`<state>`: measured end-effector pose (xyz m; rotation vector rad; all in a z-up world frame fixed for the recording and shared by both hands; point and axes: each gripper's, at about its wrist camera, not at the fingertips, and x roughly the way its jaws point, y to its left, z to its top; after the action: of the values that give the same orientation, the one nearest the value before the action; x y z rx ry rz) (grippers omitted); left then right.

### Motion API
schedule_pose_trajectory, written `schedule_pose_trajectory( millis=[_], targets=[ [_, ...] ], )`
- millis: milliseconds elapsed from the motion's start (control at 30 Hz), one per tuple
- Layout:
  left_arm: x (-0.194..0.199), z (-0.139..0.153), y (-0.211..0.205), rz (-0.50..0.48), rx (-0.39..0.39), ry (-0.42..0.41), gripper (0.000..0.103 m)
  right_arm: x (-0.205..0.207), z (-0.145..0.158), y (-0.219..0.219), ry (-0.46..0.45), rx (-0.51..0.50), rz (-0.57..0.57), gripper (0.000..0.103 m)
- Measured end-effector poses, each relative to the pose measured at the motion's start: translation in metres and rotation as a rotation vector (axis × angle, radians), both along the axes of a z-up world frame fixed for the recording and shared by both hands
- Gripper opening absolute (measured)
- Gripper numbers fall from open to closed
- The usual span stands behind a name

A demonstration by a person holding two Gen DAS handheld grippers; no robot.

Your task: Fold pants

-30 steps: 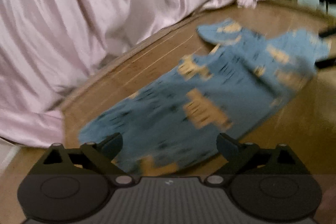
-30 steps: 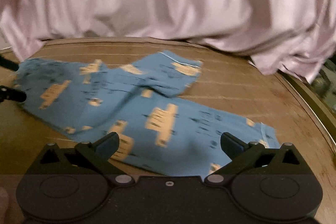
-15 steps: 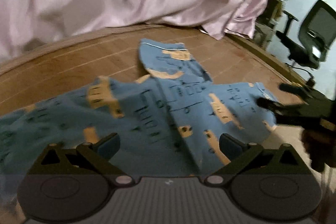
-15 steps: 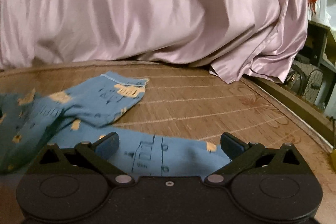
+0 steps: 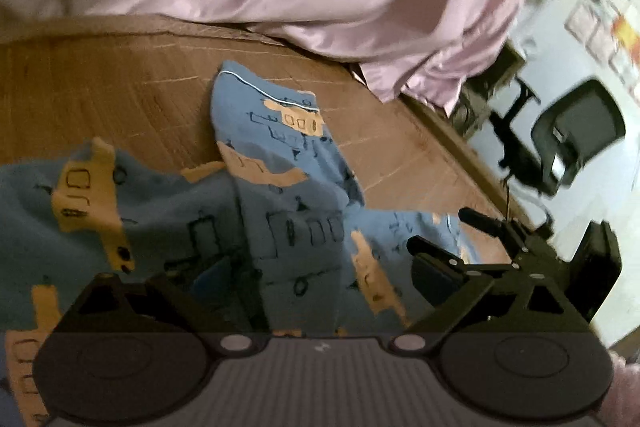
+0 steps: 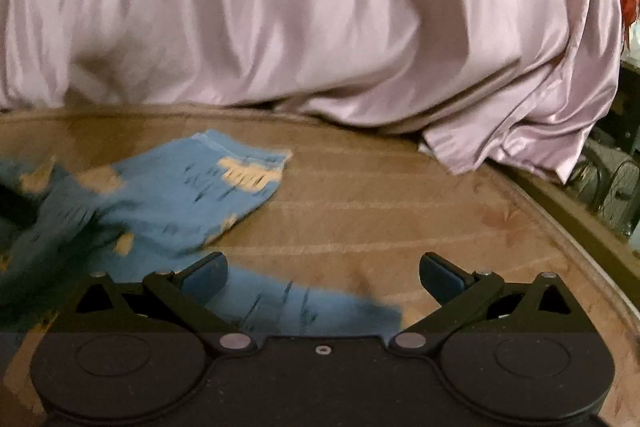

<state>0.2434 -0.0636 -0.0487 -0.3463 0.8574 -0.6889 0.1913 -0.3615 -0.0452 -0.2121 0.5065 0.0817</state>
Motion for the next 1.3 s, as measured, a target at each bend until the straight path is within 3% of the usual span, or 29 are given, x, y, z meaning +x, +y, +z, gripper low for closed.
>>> schedule_pose_trajectory(
  millis=[200,300,400,467,533,567,700,867,1067,1167,1267,1300],
  targets=[
    [0.003,-0.013,0.013,0.033,-0.099,0.049,0.085,0.064,0.035,0.006,0.069,-0.039,0.183,0.094],
    [0.002,-0.018,0.019,0.049,-0.109,0.072,0.075,0.099,0.05,0.027,0.175,0.015,0.277,0.089],
    [0.004,-0.021,0.026,0.086,-0.14,0.104,0.065,0.132,0.053,0.065,0.302,0.0,0.374,0.084],
    [0.007,-0.023,0.029,0.117,-0.154,0.131,0.055,0.154,0.049,0.094,0.391,-0.035,0.407,0.078],
    [0.011,-0.027,0.032,0.153,-0.155,0.163,0.026,0.172,0.045,0.117,0.445,-0.06,0.407,0.066],
    [0.014,-0.029,0.033,0.168,-0.16,0.181,0.021,0.181,0.043,0.126,0.462,-0.056,0.405,0.061],
    [0.02,-0.035,0.039,0.199,-0.208,0.237,0.007,0.22,0.035,0.153,0.545,-0.055,0.344,0.06],
    [0.023,-0.032,0.035,0.185,-0.188,0.222,0.004,0.25,0.025,0.164,0.613,-0.054,0.233,0.06],
    [0.028,-0.035,0.03,0.164,-0.191,0.243,0.004,0.261,0.018,0.158,0.659,0.028,0.177,0.06],
    [0.028,-0.037,0.031,0.172,-0.19,0.253,0.007,0.261,0.013,0.16,0.664,0.01,0.168,0.059],
    [0.028,-0.041,0.032,0.169,-0.194,0.273,0.018,0.261,0.01,0.158,0.667,0.029,0.145,0.051],
    [0.029,-0.042,0.032,0.169,-0.201,0.282,0.021,0.261,0.011,0.158,0.663,0.038,0.142,0.039]
  ],
)
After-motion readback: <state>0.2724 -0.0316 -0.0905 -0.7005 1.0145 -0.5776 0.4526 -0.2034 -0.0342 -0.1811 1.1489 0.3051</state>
